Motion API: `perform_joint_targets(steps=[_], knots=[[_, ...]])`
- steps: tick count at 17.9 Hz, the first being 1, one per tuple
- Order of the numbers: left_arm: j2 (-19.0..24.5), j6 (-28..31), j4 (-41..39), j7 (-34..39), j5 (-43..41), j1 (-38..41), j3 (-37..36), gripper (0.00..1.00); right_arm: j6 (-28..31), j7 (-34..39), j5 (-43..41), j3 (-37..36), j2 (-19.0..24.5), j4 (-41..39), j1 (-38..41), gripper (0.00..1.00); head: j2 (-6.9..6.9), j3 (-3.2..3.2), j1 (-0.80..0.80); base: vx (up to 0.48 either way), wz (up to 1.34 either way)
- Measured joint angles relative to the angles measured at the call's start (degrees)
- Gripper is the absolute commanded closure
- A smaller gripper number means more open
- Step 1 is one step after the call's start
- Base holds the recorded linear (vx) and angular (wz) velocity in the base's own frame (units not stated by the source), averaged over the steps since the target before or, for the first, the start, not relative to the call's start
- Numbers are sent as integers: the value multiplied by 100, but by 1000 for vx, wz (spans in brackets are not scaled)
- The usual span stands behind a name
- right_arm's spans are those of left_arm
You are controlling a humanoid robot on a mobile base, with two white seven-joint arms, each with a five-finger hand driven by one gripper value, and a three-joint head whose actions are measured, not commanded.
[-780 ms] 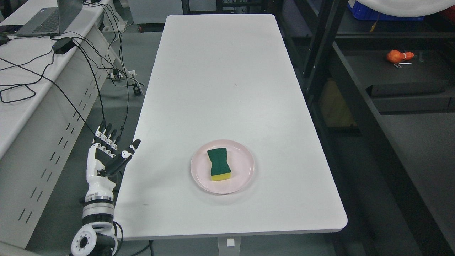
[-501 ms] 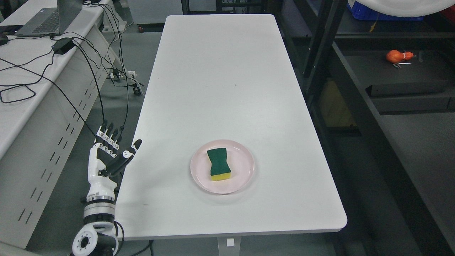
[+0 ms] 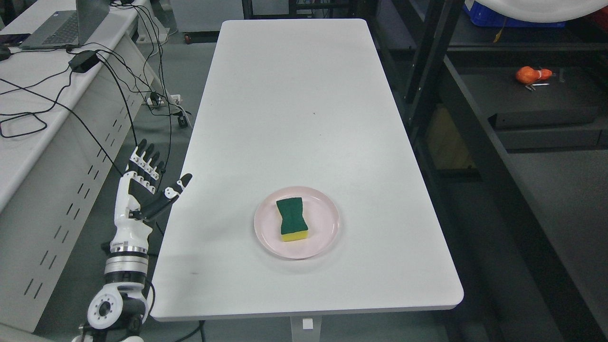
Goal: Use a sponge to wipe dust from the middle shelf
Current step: 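Raise the left hand and reach toward the sponge on the pink plate, then close the left hand around the green-and-yellow sponge on the plate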
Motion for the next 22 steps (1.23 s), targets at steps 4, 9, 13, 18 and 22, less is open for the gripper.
perform_joint_targets(steps=[4, 9, 13, 18, 22], knots=[[399, -1301, 471, -235, -1404, -449, -2, 3, 0, 2, 0, 0, 0, 0, 0, 0, 0, 0, 0, 0, 0], [821, -2724, 872, -343, -3481, -907, -33, 3, 0, 4, 0, 0, 0, 0, 0, 0, 0, 0, 0, 0, 0], [1046, -3456, 976, -740, -4735, -1219, -288, 3, 0, 27, 0, 0, 0, 0, 0, 0, 0, 0, 0, 0, 0], [1173, -3632, 1020, -1463, -5717, -1513, -962, 2, 0, 28, 0, 0, 0, 0, 0, 0, 0, 0, 0, 0, 0], [999, -3646, 1094, -2044, -5990, -1603, -1400, 1, 0, 10, 0, 0, 0, 0, 0, 0, 0, 0, 0, 0, 0]])
